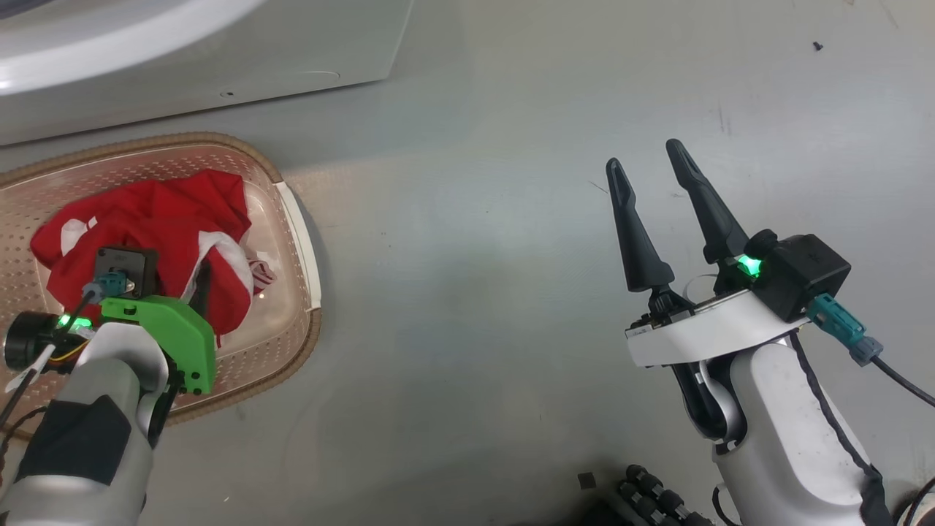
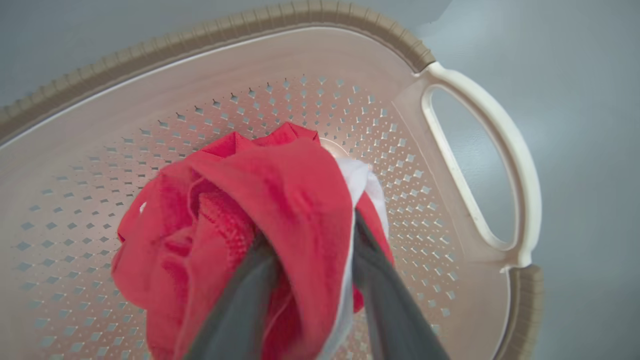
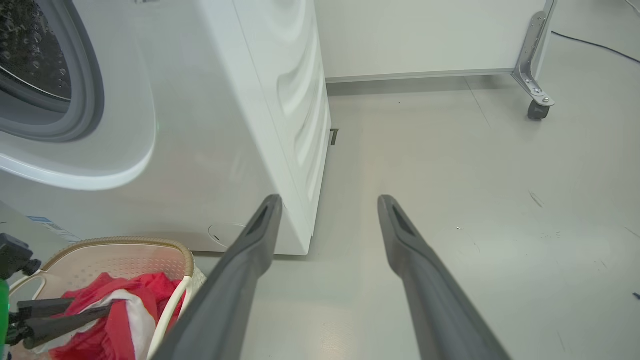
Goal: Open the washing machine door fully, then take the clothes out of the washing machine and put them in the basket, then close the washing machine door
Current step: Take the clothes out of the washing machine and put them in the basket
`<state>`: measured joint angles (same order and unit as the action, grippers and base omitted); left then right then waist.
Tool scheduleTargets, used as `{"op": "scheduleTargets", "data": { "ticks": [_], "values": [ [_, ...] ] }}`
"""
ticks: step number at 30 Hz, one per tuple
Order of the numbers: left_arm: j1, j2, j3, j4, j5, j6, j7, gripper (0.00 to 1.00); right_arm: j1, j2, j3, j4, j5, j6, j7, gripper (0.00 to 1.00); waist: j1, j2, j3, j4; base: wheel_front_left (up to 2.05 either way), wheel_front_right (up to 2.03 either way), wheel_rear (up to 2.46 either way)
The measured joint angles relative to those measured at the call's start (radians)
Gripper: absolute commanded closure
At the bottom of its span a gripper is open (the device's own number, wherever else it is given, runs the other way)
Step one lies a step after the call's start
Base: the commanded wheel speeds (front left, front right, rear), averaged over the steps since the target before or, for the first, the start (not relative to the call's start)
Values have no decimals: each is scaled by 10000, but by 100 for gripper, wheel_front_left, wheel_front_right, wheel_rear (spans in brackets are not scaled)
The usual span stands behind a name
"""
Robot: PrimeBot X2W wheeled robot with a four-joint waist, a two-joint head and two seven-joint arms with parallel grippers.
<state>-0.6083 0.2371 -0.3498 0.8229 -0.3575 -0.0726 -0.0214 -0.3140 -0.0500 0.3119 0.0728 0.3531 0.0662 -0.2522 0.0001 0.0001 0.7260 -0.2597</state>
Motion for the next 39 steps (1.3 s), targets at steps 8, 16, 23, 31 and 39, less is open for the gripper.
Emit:
{"op": "scheduleTargets", "data": {
  "ticks": [8, 16, 23, 31, 39],
  "values": [
    [-126, -257, -6, 489, -23, -42, -493, 0, -111, 2, -142, 86, -8, -69, 0, 0, 0, 0, -233, 165, 0, 0, 0],
    [-126, -439, 40, 846, -207, -102, -1244, 0, -272, 0, -186, 311, -52, -58, 0, 0, 0, 0, -787, 411, 0, 0, 0],
    [-64, -608, 151, 1074, -291, -167, -1933, 0, -271, -4, -334, 564, -123, 33, 0, 0, -1, 0, -1490, 669, 0, 0, 0],
    [124, -694, 290, 1012, -401, -176, -2188, 0, -213, -6, -508, 775, -123, 115, 0, 0, -1, 0, -2372, 1027, 0, 0, 0],
    [453, -982, 320, 543, -435, -268, -2280, 0, 245, -10, -767, 1072, -123, 148, 0, 0, -1, 0, -3279, 1444, 0, 0, 0]
  ]
}}
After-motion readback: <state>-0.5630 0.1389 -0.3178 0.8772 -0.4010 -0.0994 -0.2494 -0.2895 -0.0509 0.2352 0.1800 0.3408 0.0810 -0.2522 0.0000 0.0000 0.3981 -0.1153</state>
